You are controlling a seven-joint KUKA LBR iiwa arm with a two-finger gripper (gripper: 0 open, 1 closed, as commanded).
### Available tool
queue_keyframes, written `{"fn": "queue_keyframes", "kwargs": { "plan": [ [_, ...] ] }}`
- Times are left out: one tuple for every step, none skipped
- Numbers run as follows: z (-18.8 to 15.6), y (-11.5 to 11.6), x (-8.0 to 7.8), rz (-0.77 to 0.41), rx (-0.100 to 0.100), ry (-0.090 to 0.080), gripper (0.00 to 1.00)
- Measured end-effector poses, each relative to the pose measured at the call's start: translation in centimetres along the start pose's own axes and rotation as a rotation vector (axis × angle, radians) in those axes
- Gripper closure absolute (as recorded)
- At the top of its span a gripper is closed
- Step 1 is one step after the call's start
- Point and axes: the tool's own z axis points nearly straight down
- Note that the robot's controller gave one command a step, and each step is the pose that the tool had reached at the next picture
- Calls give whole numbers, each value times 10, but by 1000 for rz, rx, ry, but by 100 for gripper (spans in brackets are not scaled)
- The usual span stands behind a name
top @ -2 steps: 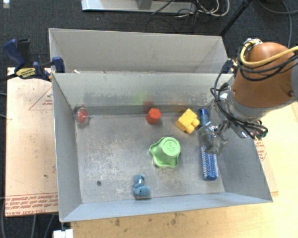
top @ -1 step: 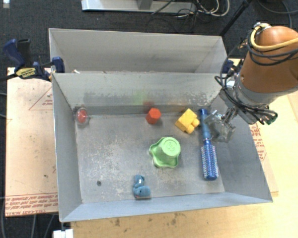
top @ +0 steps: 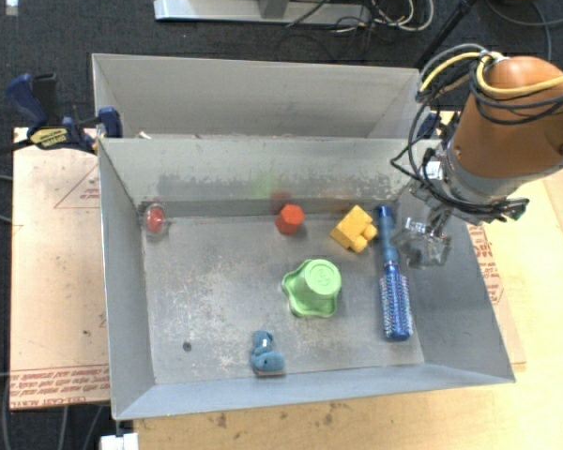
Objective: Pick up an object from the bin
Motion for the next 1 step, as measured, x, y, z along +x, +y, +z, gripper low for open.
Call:
{"fn": "queue_keyframes", "kwargs": {
  "plan": [
    [30,-15,-4,-89,-1,0,100]
  ]
}}
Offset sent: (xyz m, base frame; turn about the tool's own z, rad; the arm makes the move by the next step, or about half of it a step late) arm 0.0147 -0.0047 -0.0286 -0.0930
